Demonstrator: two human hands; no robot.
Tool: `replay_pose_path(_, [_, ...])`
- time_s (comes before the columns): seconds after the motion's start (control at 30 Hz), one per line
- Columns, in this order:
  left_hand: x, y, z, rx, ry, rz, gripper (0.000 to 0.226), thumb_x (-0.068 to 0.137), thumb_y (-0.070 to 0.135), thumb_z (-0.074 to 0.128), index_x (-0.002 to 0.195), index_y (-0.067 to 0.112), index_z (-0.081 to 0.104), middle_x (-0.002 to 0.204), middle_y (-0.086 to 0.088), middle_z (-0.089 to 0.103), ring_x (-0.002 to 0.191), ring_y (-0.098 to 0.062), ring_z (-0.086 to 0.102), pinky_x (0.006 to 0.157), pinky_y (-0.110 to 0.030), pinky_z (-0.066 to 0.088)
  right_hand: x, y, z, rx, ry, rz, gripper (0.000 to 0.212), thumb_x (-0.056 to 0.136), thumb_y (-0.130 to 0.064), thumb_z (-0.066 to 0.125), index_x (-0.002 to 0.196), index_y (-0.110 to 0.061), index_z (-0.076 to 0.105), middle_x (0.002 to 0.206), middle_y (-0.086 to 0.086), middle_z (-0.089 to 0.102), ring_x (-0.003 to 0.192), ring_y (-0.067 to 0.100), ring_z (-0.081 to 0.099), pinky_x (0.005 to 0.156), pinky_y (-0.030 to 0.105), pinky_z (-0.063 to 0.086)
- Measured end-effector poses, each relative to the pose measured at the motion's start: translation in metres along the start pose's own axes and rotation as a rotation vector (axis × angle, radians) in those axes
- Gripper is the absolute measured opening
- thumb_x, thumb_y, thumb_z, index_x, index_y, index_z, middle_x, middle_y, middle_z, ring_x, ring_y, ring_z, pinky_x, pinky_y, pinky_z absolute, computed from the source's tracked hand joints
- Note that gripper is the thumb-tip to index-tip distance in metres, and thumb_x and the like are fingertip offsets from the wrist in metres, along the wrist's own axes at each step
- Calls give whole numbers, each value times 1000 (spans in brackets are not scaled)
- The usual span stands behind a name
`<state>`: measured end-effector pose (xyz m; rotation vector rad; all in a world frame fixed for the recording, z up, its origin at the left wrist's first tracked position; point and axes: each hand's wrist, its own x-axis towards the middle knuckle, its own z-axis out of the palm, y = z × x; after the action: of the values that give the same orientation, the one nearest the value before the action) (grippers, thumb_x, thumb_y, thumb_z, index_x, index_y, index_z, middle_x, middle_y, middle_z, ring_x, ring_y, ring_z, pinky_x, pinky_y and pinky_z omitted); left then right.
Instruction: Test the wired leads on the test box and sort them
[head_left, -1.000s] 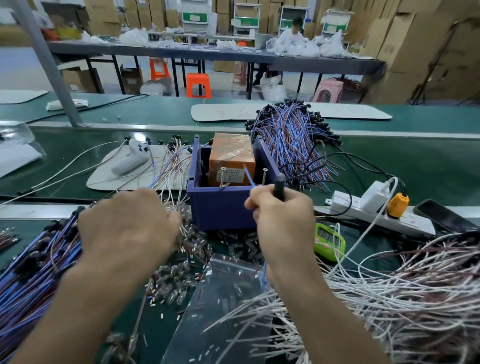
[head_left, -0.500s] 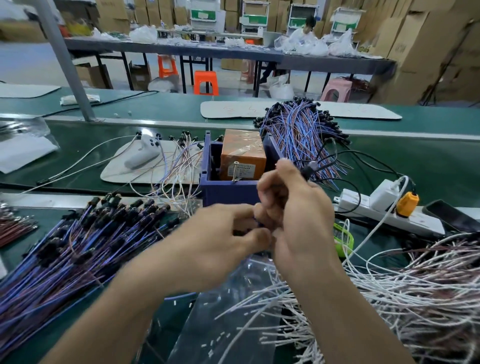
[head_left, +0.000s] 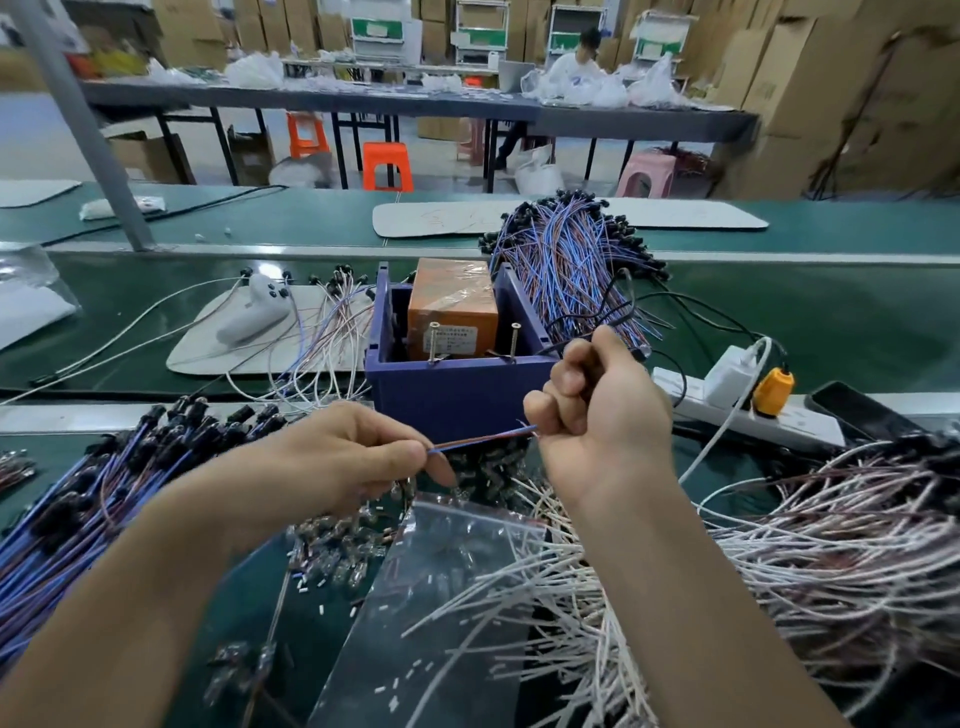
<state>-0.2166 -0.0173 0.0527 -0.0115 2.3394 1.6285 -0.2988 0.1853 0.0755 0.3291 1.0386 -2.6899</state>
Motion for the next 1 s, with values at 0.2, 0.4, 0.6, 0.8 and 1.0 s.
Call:
replay_pose_path(0.2, [-14,-4,-28,57,-48,-35,35,91,47,65,98,17,83,55,10,37,51,-8,31,49,-20,27,5,-39,-18,4,31,-85,40,106,-25,50,68,-15,52,49,-3,40,37,10,24,38,21,22])
replay_pose_path(0.4, [-21,12,-24,103,-29,-71,50,78,67,76,95,20,84,51,4,45,46,-8,37,46,-19,33,-4,-98,-83,-109,63,-160,43,106,-20,44,64,-12,51,49,0,35,34,10,15,35,21,22])
replay_pose_path(0.6, [-15,49,60,293,392,197,14,85,33,77,79,46,78,63,5,74,47,-11,64,42,-21,51,-39,-131,-145,-637,151,-125,23,89,11,42,89,-7,56,58,9,47,35,10,20,54,30,13])
replay_pose_path(0.8, [4,68,174,270,176,257,19,84,34,82,73,48,76,60,11,73,51,-3,67,48,-17,49,-82,-165,-196,-1152,265,-264,33,94,12,36,106,-11,57,71,13,69,48,15,47,50,31,37])
replay_pose_path(1.0, [21,67,238,596,102,296,8,81,59,77,75,58,73,56,27,64,47,-2,57,38,-17,37,-104,-195,-245,-1476,459,-349,43,97,2,40,124,-29,52,73,6,73,60,21,68,55,36,54])
